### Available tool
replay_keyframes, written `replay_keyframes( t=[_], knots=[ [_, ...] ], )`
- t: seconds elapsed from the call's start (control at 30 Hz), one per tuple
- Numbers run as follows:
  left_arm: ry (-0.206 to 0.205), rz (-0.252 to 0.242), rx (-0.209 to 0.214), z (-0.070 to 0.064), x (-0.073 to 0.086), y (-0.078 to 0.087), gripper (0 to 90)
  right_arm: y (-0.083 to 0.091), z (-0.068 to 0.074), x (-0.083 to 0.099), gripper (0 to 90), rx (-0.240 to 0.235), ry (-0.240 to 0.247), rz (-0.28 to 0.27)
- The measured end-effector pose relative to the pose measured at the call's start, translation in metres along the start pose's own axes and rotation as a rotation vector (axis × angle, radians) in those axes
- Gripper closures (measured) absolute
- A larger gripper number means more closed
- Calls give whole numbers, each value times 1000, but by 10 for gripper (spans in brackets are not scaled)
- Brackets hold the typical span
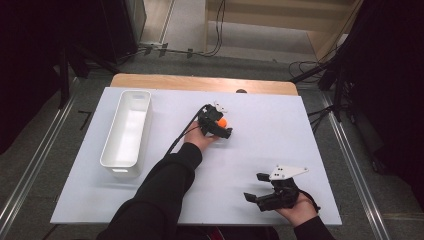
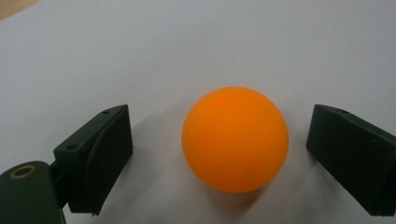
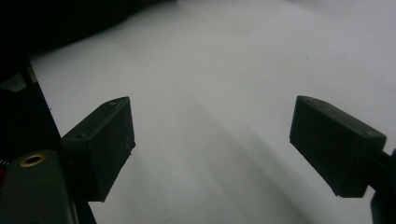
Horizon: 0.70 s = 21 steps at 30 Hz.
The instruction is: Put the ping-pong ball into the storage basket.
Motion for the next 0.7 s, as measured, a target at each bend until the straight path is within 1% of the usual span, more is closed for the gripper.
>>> replay_keyframes(
  t=[0.1,0.2,0.3,0.4,0.5,0.63,0.67,0.7],
  knots=[
    [4,-6,3,-1,0,1,90,0,0,0,127,4,3,2],
    [2,-19,3,-1,1,3,166,0,0,0,127,3,-1,0],
    [8,-21,3,-1,1,3,178,0,0,0,127,5,2,2],
    [17,-28,-1,0,1,5,243,0,0,0,127,4,4,2],
    [12,-33,3,-1,2,6,268,0,0,0,127,5,4,3],
    [-5,-49,13,-3,2,7,337,0,0,0,127,6,5,3],
    [-12,-47,13,-3,2,7,348,0,0,0,127,6,5,3],
    [-10,-47,13,-3,2,7,354,-1,0,0,127,6,5,4]
  ],
)
Point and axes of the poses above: each handheld gripper's, and its own axes: y roughly backward along the jaws, x roughly out of its underside, z roughly to its left, the point moved 5 cm from there along -y, roughly forward along the jaws, and after that the axes turned 10 degrees about -x, right-handed, at the moved point
